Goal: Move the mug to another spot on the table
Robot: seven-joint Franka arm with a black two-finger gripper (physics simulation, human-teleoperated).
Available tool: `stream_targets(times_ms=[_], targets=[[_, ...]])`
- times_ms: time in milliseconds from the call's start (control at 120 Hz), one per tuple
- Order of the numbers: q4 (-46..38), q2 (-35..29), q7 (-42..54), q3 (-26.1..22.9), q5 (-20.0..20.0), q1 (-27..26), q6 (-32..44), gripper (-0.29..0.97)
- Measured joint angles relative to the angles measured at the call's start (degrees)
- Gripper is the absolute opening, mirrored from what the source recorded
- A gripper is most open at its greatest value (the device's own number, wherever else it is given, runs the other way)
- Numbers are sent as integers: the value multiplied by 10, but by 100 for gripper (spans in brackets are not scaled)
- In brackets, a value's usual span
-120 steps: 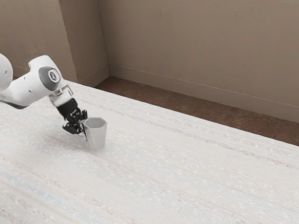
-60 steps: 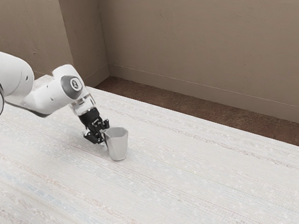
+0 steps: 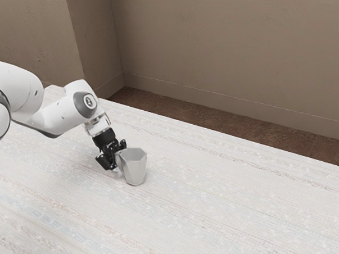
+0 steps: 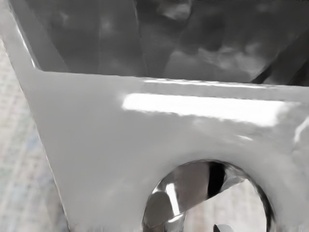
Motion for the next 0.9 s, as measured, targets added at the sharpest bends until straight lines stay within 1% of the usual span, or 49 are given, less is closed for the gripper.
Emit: stream_targets(times_ms=[117,233,375,567,667,792,867,900], targets=[[0,2,-1,0,0,0,-1,43],[0,-1,-2,0,-1,-3,-1,54],[-1,-7,-3,0,-1,-5,-2,61],[-7,-27,-3,0,4,2,-2,65],[-41,-79,-3,0,7,5,-3,66],[-109,-177,-4,0,10,6,-3,67],[-129,-235,-9,-11,23,2,-5,67],[-133,-257,-17,-26,41,2,-6,67]])
